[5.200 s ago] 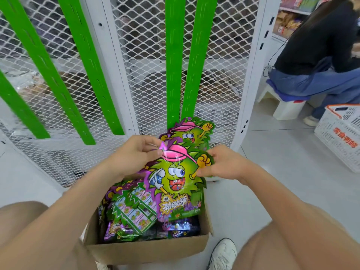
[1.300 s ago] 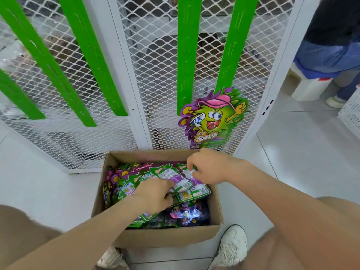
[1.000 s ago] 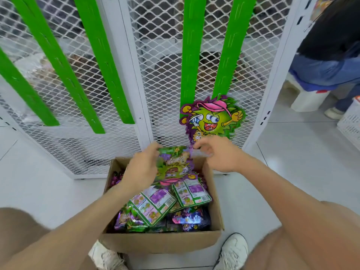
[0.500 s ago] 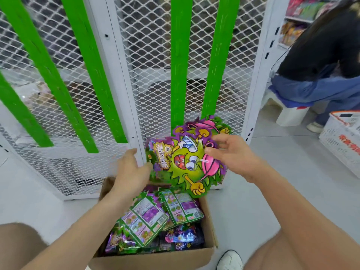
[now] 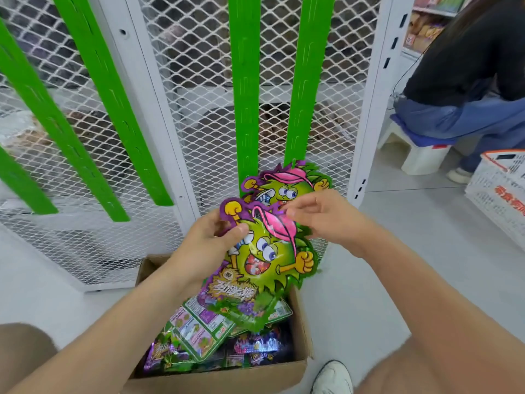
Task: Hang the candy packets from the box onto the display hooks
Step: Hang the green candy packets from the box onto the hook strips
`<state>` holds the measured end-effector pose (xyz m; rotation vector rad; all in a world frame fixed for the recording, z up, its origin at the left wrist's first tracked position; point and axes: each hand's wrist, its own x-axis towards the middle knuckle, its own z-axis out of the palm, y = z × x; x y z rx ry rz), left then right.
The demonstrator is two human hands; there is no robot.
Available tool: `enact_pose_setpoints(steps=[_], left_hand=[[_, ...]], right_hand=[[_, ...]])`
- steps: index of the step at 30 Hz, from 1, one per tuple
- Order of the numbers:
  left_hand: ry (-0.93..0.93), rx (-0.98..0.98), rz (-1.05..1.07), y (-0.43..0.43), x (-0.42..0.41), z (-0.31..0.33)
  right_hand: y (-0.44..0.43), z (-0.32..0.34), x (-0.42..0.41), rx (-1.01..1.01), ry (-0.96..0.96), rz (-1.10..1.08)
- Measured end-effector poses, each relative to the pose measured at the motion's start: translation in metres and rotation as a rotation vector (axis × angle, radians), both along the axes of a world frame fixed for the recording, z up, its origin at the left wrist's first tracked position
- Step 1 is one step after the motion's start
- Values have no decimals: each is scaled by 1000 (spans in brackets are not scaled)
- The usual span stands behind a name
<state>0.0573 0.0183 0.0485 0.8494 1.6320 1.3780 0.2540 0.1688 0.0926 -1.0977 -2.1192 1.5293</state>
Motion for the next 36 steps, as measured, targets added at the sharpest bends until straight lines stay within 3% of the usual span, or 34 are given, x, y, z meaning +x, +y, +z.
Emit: enact_pose_setpoints(steps=[7, 13, 15, 19, 23, 26, 29, 36], left_hand=[[-209, -117, 27, 3, 3, -9], [-109, -74, 97, 12, 5, 16], [105, -82, 122, 16, 1, 24], [862, -13, 223, 26, -4, 34], [1043, 173, 106, 53, 11, 60], [1052, 205, -8, 80, 20, 71], [950, 203, -69, 104, 25, 69], [787, 180, 34, 134, 23, 58]], right_hand=[[6, -3, -4, -7, -80, 77], [-1, 25, -23, 176, -14, -14], [4, 37, -24, 219, 34, -97], [20, 42, -23, 390, -14, -118], [44, 31, -15, 427, -77, 19], [56, 27, -5, 344, -129, 42], [62, 29, -4, 294, -50, -56], [70, 26, -9, 176, 1, -92]])
